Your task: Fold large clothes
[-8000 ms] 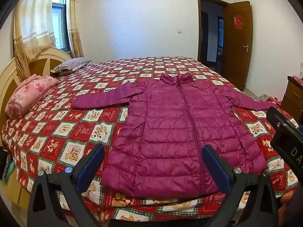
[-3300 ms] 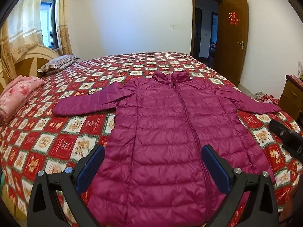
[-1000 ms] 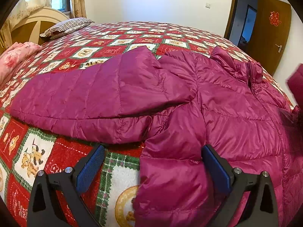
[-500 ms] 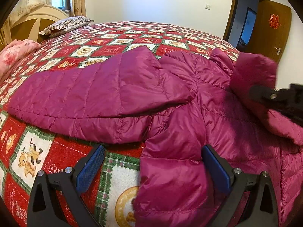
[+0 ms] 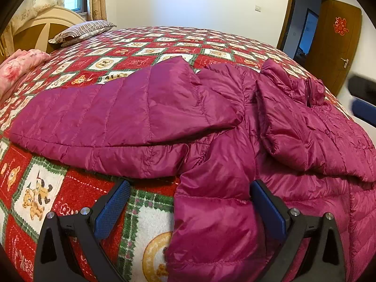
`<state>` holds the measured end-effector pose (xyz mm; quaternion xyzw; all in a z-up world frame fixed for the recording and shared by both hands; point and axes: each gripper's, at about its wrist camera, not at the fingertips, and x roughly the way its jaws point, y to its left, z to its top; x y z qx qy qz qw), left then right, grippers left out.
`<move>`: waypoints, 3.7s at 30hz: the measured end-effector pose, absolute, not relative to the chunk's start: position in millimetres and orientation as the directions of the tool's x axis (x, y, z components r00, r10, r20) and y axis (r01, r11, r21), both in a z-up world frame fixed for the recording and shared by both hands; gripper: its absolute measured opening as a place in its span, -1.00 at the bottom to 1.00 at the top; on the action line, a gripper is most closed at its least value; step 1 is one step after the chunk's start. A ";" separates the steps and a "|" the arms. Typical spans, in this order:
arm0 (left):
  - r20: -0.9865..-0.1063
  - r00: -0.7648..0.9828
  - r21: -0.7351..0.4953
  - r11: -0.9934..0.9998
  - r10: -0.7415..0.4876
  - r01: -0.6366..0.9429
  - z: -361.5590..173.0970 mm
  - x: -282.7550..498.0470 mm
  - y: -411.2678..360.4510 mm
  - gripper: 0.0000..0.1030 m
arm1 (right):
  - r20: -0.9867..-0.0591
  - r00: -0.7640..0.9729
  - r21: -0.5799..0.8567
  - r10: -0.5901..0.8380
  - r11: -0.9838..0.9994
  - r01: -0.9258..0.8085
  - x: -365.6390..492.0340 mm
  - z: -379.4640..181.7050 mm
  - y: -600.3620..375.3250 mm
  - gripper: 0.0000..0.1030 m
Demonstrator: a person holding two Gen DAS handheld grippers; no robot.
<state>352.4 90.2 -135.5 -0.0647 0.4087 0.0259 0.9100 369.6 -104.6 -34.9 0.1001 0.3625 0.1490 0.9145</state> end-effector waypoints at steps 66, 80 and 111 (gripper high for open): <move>-0.822 0.486 -0.294 0.510 0.296 -0.808 -128.2 345.1 346.3 0.98 | -0.692 0.703 0.042 -0.163 0.963 0.265 368.2 -119.4 -267.1 -0.15; -0.758 0.507 -0.136 0.662 0.409 -0.737 -133.8 358.2 319.8 -0.19 | -0.693 0.700 0.029 -0.170 0.965 0.262 367.5 -119.1 -266.9 -0.12; -0.633 0.672 -0.151 0.913 -0.385 0.380 -74.7 369.3 -104.6 -0.78 | -0.686 0.716 0.082 -0.127 0.965 0.250 368.6 -120.2 -271.7 -0.07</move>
